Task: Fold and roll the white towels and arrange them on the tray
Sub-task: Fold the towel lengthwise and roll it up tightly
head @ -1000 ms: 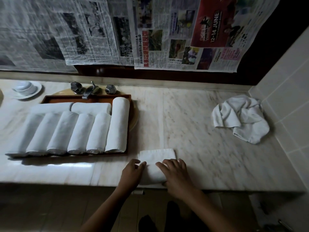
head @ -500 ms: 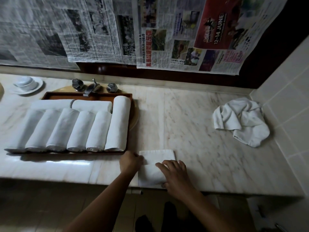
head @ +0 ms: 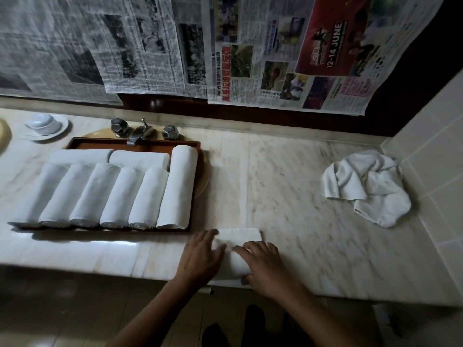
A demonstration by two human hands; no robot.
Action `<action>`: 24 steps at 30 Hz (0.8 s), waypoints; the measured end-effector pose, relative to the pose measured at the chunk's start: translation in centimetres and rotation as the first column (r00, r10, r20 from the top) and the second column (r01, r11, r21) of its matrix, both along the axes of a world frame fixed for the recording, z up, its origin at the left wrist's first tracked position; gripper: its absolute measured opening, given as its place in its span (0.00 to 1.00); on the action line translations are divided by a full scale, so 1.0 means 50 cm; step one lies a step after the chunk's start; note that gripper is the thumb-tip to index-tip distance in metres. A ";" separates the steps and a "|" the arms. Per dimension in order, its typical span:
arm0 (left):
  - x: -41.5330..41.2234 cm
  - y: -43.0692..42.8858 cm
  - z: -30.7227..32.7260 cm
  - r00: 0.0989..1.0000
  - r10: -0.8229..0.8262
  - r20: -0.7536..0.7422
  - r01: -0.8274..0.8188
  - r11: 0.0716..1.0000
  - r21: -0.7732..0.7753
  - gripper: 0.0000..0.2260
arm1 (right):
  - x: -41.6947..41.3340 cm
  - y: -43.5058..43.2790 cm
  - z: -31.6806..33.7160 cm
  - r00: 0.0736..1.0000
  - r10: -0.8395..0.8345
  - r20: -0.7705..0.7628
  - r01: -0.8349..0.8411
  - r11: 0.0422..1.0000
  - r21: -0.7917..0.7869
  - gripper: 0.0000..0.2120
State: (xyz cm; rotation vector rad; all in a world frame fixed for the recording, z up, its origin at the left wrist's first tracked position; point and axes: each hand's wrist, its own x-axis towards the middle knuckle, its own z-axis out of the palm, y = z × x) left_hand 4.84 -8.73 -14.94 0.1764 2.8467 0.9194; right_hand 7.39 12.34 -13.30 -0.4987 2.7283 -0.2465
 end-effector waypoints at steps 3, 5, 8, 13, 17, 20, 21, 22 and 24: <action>0.022 -0.011 -0.002 0.963 -0.257 0.086 0.267 0.954 -0.136 0.29 | -0.010 0.004 0.007 0.999 0.013 0.036 -0.014 1.000 0.001 0.39; 0.027 -0.024 0.002 0.956 -0.274 0.105 0.289 0.943 -0.167 0.33 | -0.020 0.010 0.008 0.997 0.032 0.064 -0.033 0.999 0.008 0.39; 0.034 -0.043 -0.001 0.965 -0.226 0.134 0.238 0.968 -0.085 0.37 | -0.039 0.016 0.010 0.993 0.059 0.104 -0.060 0.998 0.010 0.39; 0.049 -0.053 -0.014 0.980 -0.154 0.123 0.157 0.987 -0.016 0.33 | -0.077 0.020 0.017 0.979 0.087 0.185 -0.088 0.996 -0.002 0.40; 0.038 -0.043 -0.027 0.985 -0.086 0.150 0.084 0.996 0.020 0.33 | -0.080 0.019 0.023 0.983 0.088 0.163 -0.089 0.996 0.002 0.41; 0.027 -0.039 -0.032 0.977 -0.053 0.204 0.043 0.998 0.055 0.30 | -0.042 0.014 0.011 0.989 0.085 -0.122 -0.094 0.993 -0.071 0.37; 0.023 -0.037 -0.031 0.976 -0.039 0.216 0.023 0.997 0.074 0.29 | -0.024 0.011 0.005 0.974 0.079 -0.213 -0.103 0.989 -0.103 0.36; 0.021 -0.035 -0.030 0.974 -0.022 0.224 -0.002 0.994 0.105 0.27 | -0.006 0.004 -0.002 0.961 0.073 -0.265 -0.111 0.985 -0.131 0.35; 0.018 -0.031 -0.025 0.972 0.021 0.234 -0.069 0.978 0.198 0.24 | 0.018 -0.012 -0.014 0.961 0.093 -0.259 -0.128 0.985 -0.120 0.38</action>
